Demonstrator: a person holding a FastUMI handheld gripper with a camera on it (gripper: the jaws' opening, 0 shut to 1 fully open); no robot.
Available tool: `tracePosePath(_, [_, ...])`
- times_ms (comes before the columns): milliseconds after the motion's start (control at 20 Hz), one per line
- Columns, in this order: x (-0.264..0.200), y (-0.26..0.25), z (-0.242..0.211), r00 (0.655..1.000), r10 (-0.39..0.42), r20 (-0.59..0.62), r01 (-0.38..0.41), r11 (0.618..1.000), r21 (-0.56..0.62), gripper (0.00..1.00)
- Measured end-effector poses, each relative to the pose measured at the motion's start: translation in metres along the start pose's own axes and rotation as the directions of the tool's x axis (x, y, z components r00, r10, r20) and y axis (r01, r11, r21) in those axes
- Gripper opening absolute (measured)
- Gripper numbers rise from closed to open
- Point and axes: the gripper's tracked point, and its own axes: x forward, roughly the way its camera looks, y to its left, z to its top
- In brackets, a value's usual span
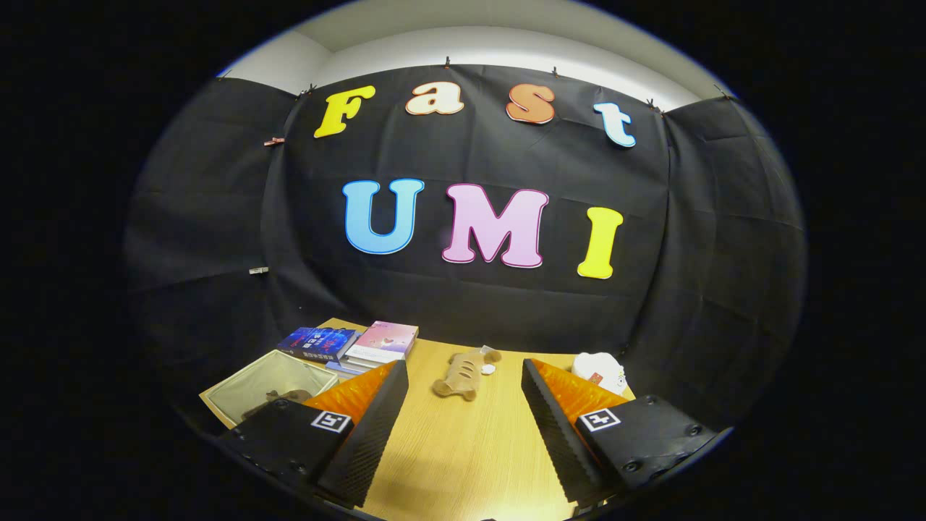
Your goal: Open the storage box then place both shoes into the box .Put the left shoe in first, then the right shoe, with the right side of both shoes facing outward in a uniform manner.
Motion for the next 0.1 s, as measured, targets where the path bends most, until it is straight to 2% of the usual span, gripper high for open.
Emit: tracePosePath(100, [-0.0018, -0.0049, 0.0010, 1.000, -0.018, 0.013, 0.018, 1.000, 0.000, 0.98])
